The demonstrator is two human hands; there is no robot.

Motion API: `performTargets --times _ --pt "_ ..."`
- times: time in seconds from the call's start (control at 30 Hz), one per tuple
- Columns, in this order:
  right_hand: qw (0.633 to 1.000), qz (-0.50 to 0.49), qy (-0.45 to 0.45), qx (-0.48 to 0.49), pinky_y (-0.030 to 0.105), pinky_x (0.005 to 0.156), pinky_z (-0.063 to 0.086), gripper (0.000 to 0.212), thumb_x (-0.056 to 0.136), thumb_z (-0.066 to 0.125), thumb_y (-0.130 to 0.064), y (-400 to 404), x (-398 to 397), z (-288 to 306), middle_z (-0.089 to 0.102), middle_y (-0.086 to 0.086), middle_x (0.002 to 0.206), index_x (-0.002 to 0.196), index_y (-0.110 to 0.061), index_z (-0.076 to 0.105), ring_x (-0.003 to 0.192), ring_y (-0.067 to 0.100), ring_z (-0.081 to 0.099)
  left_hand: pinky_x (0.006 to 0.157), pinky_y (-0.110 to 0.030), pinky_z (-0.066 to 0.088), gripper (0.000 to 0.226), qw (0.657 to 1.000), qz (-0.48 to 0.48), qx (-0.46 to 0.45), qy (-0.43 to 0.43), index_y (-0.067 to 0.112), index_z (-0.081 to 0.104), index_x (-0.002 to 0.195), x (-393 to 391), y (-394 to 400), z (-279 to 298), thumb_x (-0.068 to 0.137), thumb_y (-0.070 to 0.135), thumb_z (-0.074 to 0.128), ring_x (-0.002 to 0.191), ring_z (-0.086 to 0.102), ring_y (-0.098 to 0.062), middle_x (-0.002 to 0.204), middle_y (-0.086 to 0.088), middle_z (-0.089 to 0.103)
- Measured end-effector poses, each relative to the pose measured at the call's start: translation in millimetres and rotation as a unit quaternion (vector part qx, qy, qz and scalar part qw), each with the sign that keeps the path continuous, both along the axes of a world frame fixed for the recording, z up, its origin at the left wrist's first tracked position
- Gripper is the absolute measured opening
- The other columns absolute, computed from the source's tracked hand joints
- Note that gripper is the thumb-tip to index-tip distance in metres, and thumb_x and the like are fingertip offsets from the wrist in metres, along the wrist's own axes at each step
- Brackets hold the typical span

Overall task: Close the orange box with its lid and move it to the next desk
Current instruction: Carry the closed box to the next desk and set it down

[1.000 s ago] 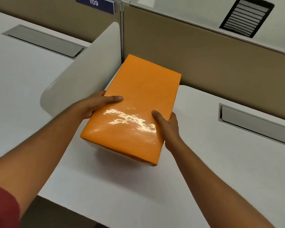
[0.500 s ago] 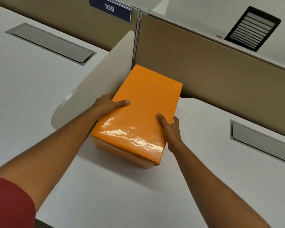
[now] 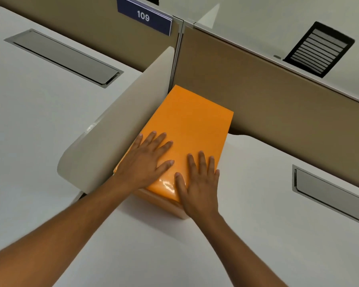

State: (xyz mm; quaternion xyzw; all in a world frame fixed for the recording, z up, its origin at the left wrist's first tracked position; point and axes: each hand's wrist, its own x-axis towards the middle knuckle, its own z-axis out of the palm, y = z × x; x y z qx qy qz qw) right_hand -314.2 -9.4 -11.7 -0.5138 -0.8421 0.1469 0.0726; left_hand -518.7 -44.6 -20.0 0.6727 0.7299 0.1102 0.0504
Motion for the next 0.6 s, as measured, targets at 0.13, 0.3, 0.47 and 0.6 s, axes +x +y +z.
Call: performTargets --times 0.13,0.3,0.47,0.6 --pt "1.000 -0.002 -0.006 0.006 0.061 0.129 0.006 0.073 0.104 0.030 -0.063 39 -16 0 0.005 0.004 0.178 0.167 -0.028 0.020 0.164 0.032 -0.006 0.131 -0.054 0.008 0.076 1.000 0.003 -0.015 0.003 0.029 0.030 0.164 -15 39 6 0.100 0.069 0.021 0.163 0.014 -0.027 0.176 -0.001 0.021" --pt "1.000 -0.001 0.004 0.011 0.062 0.128 0.008 0.072 0.104 0.033 -0.062 82 -34 3 0.011 0.006 0.177 0.166 -0.026 0.024 0.163 0.035 -0.001 0.131 -0.056 0.008 0.073 1.000 0.002 -0.023 0.002 0.029 0.026 0.166 -32 83 8 0.103 0.066 0.027 0.163 0.011 -0.027 0.176 -0.002 0.018" --pt "1.000 0.002 0.003 0.012 0.063 0.128 0.008 0.072 0.104 0.033 -0.062 103 -39 2 0.012 0.006 0.177 0.166 -0.026 0.024 0.163 0.036 0.000 0.131 -0.055 0.008 0.073 1.000 0.008 -0.023 0.013 0.029 0.025 0.165 -36 100 8 0.103 0.067 0.026 0.163 0.013 -0.028 0.176 -0.002 0.019" --pt "1.000 0.006 -0.002 0.008 0.063 0.128 0.007 0.074 0.104 0.031 -0.064 109 -39 0 0.010 0.006 0.177 0.167 -0.027 0.021 0.163 0.036 -0.001 0.130 -0.056 0.008 0.072 0.999 0.012 -0.027 0.024 0.029 0.025 0.166 -35 103 8 0.104 0.066 0.026 0.163 0.014 -0.029 0.176 -0.003 0.019"
